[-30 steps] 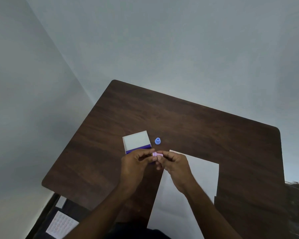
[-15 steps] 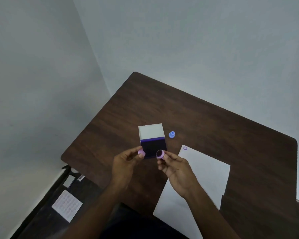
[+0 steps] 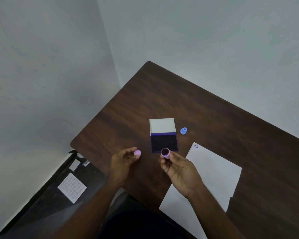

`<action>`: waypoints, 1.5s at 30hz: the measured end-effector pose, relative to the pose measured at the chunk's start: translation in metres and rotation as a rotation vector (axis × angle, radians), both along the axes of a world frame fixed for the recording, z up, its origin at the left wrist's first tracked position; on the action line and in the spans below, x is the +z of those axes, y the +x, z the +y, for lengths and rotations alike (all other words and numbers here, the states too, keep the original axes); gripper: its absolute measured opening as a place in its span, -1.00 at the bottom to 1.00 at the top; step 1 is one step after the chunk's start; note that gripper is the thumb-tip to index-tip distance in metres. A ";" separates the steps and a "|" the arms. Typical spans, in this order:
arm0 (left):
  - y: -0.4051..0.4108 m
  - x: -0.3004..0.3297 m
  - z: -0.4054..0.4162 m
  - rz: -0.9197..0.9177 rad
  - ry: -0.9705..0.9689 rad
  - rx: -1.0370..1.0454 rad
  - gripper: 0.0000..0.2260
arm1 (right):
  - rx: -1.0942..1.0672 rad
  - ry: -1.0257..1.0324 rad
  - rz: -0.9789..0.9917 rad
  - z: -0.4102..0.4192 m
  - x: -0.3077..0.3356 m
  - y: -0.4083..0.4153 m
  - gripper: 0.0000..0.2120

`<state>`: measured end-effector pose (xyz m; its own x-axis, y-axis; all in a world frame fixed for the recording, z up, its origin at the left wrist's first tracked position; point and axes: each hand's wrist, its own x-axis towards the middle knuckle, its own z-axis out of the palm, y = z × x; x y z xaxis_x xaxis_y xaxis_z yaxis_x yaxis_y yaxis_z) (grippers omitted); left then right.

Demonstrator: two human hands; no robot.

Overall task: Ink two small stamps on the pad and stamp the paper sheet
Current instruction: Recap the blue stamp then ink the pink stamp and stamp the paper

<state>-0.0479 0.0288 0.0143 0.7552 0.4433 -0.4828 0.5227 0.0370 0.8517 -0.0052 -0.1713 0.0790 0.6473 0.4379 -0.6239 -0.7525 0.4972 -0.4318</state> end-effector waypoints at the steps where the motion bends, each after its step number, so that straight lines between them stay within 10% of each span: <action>1: 0.002 -0.001 0.000 -0.001 -0.005 0.000 -0.71 | -0.011 0.010 0.024 0.001 0.000 0.001 -0.77; 15: 0.029 -0.059 0.026 -0.026 0.542 -0.255 -0.74 | -0.023 0.135 0.074 0.016 0.008 0.025 -0.73; 27: 0.045 0.072 -0.015 -0.379 0.288 -0.316 -0.74 | -0.017 0.261 -0.003 0.019 0.018 0.036 -0.57; 45: 0.053 0.117 -0.033 -0.553 0.452 -0.438 -0.57 | -0.029 0.256 -0.082 0.016 0.033 0.037 -0.51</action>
